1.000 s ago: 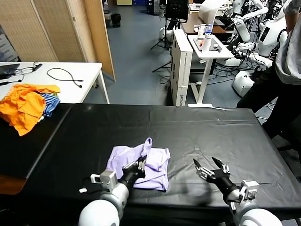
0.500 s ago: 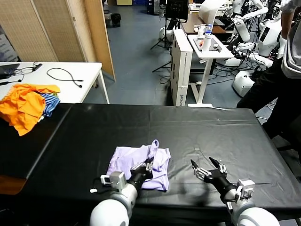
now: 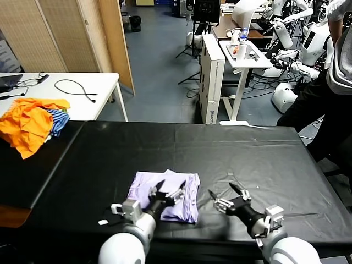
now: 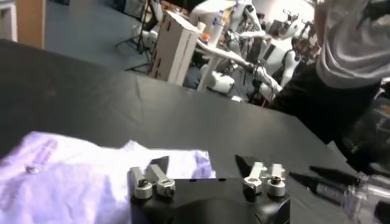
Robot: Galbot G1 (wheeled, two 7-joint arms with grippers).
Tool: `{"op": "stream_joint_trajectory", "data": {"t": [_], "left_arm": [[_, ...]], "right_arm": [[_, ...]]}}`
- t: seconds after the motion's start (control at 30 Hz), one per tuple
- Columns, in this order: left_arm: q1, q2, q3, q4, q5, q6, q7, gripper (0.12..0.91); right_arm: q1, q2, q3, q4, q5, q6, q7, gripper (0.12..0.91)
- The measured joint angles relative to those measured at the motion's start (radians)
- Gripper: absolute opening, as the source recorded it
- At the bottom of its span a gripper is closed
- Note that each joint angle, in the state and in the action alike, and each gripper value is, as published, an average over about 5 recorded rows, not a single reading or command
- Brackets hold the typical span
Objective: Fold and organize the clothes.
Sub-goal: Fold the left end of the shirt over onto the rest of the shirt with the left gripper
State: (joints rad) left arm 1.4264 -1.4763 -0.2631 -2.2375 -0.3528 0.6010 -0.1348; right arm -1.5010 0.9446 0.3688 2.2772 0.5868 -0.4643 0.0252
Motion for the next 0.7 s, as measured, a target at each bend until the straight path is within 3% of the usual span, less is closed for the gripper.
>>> {"op": "stream_joint_trajectory", "data": {"t": [0.2,0.47,0.7], "left_arm": [[0.016,0.05,-0.081,-0.011,0.029,-0.028,-0.001,0.907],[0.037,0.06,-0.108,0.0,0.055,-0.04,-0.002,0.907],[0.035,0.069,-0.122,0.013,0.057,-0.051,-0.002,0.907]], "right_arm": [[0.075,-0.012,-0.129,-0.032,-0.022,0.0,0.043,0.907],[0.115,0.041,-0.204,-0.108,-0.101,-0.058,0.104,0.907],[0.09,0.054,-0.197,-0.116,-0.127,-0.089,0.087,0.907]]}}
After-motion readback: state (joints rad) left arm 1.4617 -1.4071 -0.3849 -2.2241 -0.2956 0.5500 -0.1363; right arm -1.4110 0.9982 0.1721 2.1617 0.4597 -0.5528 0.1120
